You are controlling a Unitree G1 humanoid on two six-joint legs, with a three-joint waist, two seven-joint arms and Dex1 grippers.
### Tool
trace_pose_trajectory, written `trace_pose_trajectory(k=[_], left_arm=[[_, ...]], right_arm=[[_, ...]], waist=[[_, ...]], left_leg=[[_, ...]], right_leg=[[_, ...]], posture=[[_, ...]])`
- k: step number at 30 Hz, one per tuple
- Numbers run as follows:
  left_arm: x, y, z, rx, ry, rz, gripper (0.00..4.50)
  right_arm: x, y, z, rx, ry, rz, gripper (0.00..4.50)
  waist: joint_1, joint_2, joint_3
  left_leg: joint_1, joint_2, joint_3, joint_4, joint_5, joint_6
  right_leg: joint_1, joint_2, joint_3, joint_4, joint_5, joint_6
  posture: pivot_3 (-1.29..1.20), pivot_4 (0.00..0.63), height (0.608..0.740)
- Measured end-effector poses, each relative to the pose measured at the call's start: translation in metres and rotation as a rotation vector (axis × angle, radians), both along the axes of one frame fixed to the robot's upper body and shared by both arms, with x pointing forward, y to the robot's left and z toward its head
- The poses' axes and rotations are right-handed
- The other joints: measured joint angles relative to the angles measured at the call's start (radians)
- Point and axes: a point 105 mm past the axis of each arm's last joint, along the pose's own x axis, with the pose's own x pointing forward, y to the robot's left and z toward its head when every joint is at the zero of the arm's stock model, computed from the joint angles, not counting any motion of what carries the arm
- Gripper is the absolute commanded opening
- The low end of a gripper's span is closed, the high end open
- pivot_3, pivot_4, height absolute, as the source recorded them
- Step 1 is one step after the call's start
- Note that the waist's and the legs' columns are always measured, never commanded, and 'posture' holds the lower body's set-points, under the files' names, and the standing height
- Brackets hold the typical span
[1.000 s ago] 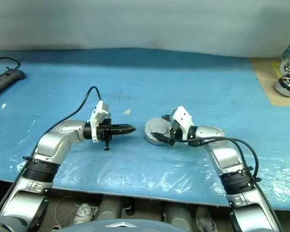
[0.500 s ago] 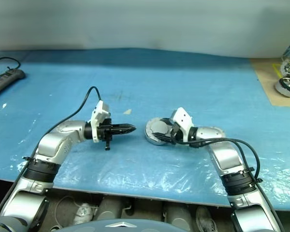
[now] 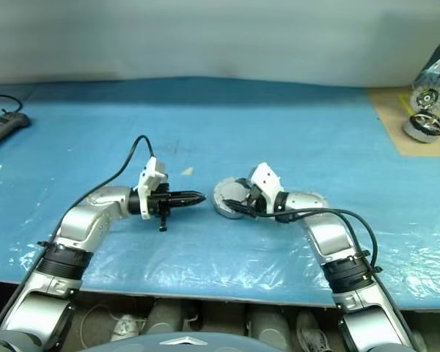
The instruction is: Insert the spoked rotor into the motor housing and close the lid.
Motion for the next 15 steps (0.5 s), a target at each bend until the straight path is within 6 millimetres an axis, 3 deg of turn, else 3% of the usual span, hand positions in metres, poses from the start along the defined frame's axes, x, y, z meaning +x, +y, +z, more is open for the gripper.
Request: trace_pose_trajectory(k=[6,15], left_arm=[[-0.003,0.002,-0.006,0.001,0.012,0.005,0.00],[-0.001,0.000,-0.011,-0.007,0.012,0.008,0.00]], right_arm=[[0.005,0.004,0.005,0.005,-0.014,0.000,2.96],[0.008,0.008,0.010,-0.059,-0.044,0.064,2.96]], waist=[[0.000,-0.001,0.000],[-0.001,-0.001,0.000]], left_leg=[[0.005,0.000,0.000,-0.012,0.005,-0.007],[-0.011,0.000,0.001,-0.011,0.006,0.001]], right_leg=[[0.000,0.001,0.000,-0.005,0.001,-0.002],[-0.013,0.001,-0.001,-0.008,0.002,-0.003]], posture=[[0.00,0.150,0.740],[0.00,0.150,0.740]])
